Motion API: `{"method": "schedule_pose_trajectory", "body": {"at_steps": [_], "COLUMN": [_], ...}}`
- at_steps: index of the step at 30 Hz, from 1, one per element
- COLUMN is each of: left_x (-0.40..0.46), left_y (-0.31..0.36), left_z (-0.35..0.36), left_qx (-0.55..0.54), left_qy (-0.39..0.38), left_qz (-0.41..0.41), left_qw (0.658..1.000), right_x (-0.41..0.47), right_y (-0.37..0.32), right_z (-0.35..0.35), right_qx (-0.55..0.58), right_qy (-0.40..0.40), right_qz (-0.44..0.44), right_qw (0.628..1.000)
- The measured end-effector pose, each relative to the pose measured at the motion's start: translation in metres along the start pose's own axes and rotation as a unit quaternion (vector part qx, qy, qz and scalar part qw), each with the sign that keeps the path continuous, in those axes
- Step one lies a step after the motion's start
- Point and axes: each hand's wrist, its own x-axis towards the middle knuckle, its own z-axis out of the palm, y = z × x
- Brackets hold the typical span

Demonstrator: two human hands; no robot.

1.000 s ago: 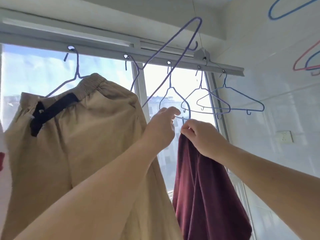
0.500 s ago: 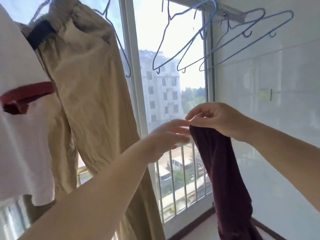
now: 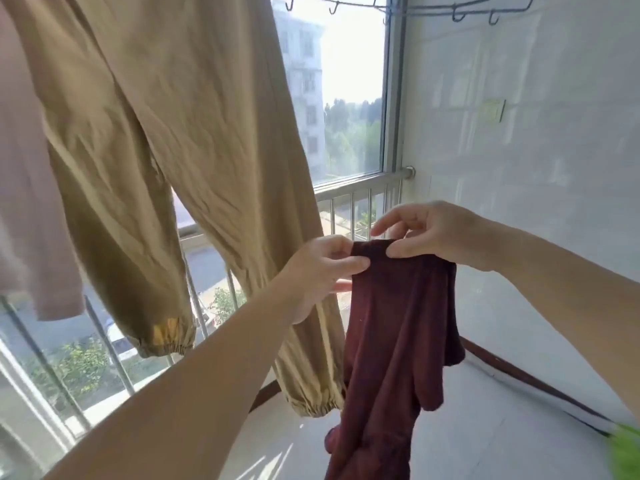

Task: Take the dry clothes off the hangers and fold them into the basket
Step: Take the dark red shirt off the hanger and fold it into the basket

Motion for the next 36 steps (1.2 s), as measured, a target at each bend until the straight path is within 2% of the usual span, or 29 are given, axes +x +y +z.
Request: {"method": "schedule_pose_trajectory", "body": {"at_steps": [6,12,16,21,26,31,36], "left_x": [-0.054,-0.105,-0.140,-0.184,-0.231,-0.276,-0.311], "left_y": [-0.037,-0.075,-0.094,-0.120,-0.157,-0.194,-0.233], "left_z": [0.001,-0.009,-0.024,-0.046,-0.067,-0.092,-0.115], "left_qx": [-0.001,0.020,-0.023,-0.094,-0.113,-0.014,0.134], "left_qy": [0.054,0.097,0.107,0.138,0.093,0.064,0.063], "left_qz": [-0.011,-0.031,-0.048,-0.077,-0.117,-0.172,-0.237], "left_qw": [0.998,0.995,0.993,0.983,0.982,0.983,0.960], "right_x": [-0.018,-0.035,-0.041,-0.046,-0.050,-0.049,-0.043], "right_y": [-0.003,-0.009,-0.020,-0.039,-0.053,-0.075,-0.102], "right_z": [0.066,0.132,0.169,0.222,0.270,0.307,0.323], "right_qx": [-0.011,-0.101,-0.120,-0.064,0.004,0.074,0.181], "right_qy": [-0.030,-0.080,-0.097,-0.138,-0.170,-0.172,-0.184], "right_qz": [0.038,0.086,0.095,0.068,0.042,0.025,0.009], "right_qw": [0.999,0.988,0.983,0.986,0.985,0.982,0.966]}}
